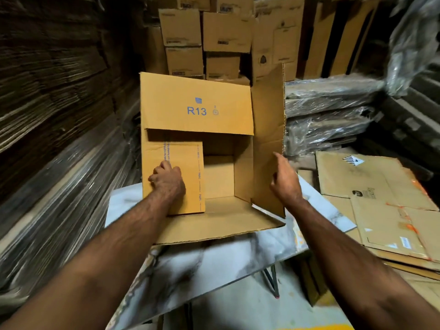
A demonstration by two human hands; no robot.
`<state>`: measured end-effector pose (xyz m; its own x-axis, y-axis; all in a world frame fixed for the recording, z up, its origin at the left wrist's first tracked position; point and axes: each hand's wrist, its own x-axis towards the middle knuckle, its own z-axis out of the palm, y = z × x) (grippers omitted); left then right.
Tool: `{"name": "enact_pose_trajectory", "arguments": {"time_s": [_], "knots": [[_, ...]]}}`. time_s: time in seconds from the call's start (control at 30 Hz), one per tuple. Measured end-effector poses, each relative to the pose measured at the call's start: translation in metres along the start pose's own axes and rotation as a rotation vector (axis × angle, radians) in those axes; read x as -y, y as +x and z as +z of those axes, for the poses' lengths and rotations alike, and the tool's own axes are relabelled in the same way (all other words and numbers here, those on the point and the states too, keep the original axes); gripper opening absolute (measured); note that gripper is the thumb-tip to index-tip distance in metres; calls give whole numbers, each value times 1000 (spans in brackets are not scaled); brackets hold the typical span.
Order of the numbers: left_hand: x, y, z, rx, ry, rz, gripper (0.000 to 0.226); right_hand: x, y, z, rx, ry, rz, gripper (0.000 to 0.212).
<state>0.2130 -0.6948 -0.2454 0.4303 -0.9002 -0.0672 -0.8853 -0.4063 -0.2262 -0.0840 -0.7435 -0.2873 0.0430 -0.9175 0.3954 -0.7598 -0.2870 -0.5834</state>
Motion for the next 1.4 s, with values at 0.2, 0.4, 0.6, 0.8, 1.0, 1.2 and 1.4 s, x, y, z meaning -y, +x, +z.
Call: {"name": "enact_pose_trajectory", "arguments": {"time_s": [0.2, 0.4, 0.6, 0.8, 1.0, 1.2, 1.4], "knots": [[-26, 15, -32, -317, 138, 142, 64, -10, -2, -4, 19, -23, 17, 76], [-28, 20, -27, -582, 160, 155, 47, -20, 1, -3, 38, -110, 84, 88], [-37, 26, -58, -895, 259, 174, 55, -25, 5, -2, 39, -202, 142, 101], [-39, 44, -105, -1006, 110, 181, 82, -42, 14, 1, -9, -169, 76, 94], [-47, 49, -184, -1058, -5, 141, 50, -50, 20, 3, 15, -226, 67, 97], [-60, 55, -218, -979, 138, 65, 35, -35, 32, 12, -12, -369, 51, 86], [-60, 56, -194, -984, 44, 169, 28, -13, 32, 19, -150, -644, -179, 90]]}}
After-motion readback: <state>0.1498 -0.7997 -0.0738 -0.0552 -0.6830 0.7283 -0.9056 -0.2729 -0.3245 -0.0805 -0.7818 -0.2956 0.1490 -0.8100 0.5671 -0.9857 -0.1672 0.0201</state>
